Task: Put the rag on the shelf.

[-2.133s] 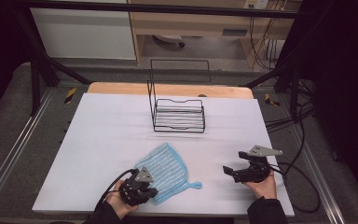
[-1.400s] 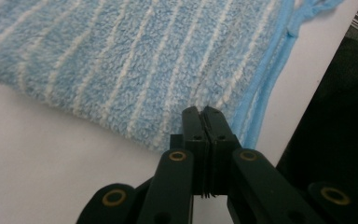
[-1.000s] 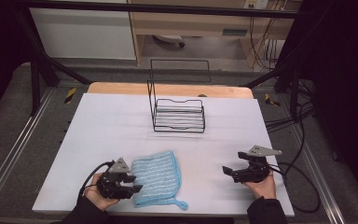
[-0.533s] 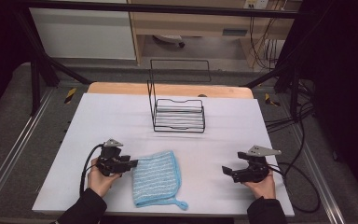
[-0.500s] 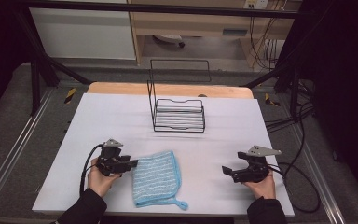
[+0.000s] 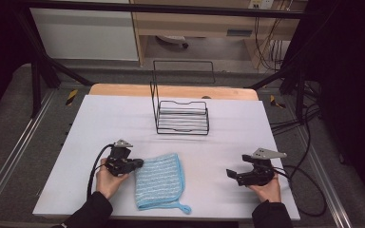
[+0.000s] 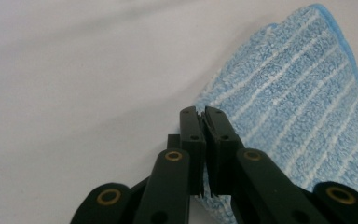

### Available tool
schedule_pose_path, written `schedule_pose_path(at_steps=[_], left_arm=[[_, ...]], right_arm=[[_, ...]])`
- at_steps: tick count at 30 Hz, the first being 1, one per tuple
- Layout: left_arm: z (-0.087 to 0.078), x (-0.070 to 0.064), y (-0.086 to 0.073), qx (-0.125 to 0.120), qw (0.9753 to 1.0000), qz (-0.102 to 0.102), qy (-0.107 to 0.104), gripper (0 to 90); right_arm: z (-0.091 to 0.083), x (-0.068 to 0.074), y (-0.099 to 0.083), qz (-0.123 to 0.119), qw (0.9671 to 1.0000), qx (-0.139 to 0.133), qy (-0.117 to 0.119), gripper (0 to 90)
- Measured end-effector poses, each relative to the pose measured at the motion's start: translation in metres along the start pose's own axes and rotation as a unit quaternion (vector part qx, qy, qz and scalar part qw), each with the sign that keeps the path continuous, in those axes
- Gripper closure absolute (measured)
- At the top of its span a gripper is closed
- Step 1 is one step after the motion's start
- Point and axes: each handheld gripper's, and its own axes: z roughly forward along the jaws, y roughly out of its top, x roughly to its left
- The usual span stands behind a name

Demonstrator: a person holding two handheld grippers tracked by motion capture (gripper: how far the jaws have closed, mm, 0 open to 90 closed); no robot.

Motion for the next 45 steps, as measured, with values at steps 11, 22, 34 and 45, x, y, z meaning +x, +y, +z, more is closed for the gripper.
schedule_pose_path(at_steps=[11,22,34,45], left_arm=[[0.012,0.001,0.011,-0.028,0.9993,0.023,-0.004,87.2],[0.008,0.005,0.009,-0.039,0.9991,0.015,-0.004,71.5],[0.004,0.013,0.002,-0.042,0.9988,-0.023,0.005,51.3],[0.014,0.001,-0.001,-0.008,0.9997,-0.018,0.014,58.1]], right_arm=[[0.0,0.0,0.0,0.0,1.0,-0.001,0.001,2.7],[-0.001,0.0,0.0,0.001,1.0,-0.002,-0.001,2.8],[0.0,0.0,0.0,0.002,1.0,-0.001,0.0,2.8],[0.0,0.001,0.0,0.006,1.0,-0.004,0.005,2.8]])
